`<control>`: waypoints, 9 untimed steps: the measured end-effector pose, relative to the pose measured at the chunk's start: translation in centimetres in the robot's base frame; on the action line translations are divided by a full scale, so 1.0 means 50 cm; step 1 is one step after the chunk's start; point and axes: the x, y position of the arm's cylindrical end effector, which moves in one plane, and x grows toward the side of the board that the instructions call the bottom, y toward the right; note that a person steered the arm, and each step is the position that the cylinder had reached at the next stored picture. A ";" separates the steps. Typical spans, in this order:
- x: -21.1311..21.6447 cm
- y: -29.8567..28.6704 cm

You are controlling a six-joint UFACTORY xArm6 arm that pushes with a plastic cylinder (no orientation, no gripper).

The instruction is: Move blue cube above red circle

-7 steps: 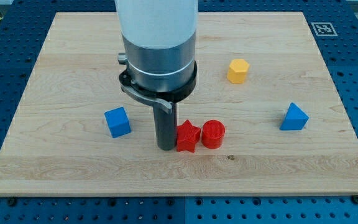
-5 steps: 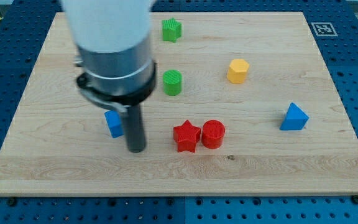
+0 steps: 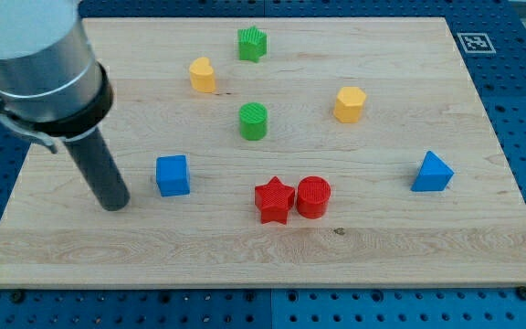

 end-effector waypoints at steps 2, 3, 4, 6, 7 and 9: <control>-0.047 -0.002; -0.055 -0.002; -0.055 0.017; -0.055 0.136; -0.055 0.183; -0.055 0.290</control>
